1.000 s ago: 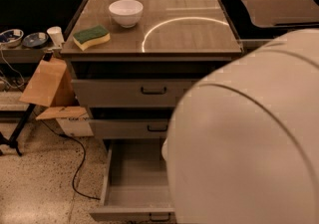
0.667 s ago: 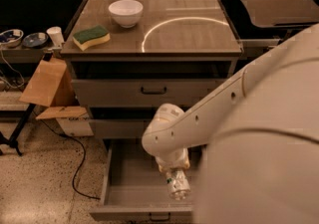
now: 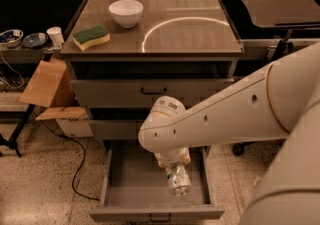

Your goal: Pick 7up can from bottom drawer and place on counter

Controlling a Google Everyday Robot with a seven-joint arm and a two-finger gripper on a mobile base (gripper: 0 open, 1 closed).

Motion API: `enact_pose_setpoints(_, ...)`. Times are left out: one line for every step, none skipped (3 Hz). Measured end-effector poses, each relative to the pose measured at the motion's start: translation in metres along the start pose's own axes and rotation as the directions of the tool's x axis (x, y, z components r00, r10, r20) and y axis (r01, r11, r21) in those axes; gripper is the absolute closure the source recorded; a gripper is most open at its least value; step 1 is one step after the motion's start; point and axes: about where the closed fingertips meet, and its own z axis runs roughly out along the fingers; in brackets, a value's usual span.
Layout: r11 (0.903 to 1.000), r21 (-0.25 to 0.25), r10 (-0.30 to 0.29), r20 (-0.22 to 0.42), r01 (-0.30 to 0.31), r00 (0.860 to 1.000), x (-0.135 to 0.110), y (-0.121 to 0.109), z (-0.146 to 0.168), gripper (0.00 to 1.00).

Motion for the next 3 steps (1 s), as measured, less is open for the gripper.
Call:
enact_pose_setpoints(0.9996, -0.028, 0.004, 0.034, -0.003, 0.999, -0.002, -0.003, -0.004, 1.00)
enact_pose_setpoints(0.9967, -0.062, 0.061, 0.142, -0.053, 0.988, -0.023, -0.034, -0.036, 1.00)
enact_pose_setpoints(0.9890, -0.094, 0.136, 0.272, -0.114, 0.953, -0.055, -0.080, -0.103, 1.00)
